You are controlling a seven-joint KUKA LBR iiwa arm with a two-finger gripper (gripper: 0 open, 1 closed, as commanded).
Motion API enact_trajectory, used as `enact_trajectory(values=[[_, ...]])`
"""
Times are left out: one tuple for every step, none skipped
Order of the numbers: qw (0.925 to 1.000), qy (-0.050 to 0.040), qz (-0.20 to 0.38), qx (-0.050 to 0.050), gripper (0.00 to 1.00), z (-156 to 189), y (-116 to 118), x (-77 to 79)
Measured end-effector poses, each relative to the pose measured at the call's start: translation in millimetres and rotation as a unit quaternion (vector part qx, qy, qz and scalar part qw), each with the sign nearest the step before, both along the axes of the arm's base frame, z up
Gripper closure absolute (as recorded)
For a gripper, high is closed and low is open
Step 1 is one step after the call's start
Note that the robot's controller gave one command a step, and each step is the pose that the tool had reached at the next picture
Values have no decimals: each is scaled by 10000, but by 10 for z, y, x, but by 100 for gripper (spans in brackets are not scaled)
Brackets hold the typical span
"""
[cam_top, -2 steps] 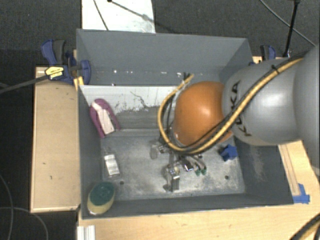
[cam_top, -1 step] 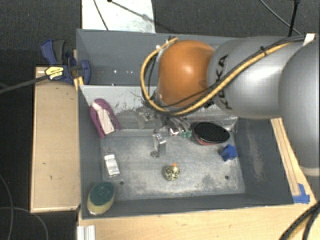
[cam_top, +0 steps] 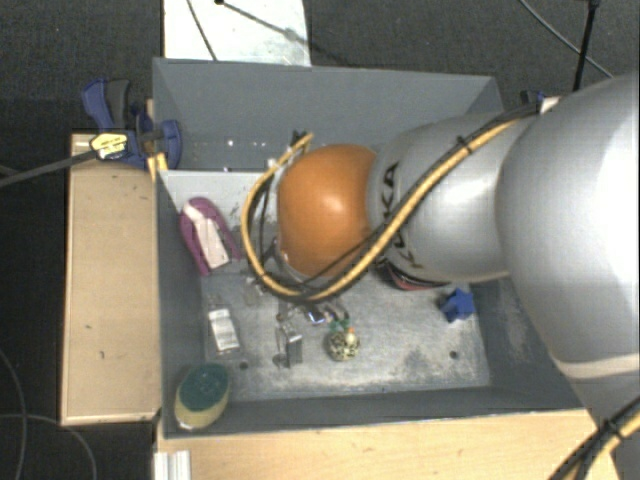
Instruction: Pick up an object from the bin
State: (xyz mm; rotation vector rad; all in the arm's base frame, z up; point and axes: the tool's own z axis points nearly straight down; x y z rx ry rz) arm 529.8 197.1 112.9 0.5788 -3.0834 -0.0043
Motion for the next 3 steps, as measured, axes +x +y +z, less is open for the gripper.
enact_trajectory(values=[[9959,-21,902,-15,0,106,-642,-500],[9999,-66,107,6,0,421,-524,242],[9984,-7,569,-21,0,-42,-1424,-106]])
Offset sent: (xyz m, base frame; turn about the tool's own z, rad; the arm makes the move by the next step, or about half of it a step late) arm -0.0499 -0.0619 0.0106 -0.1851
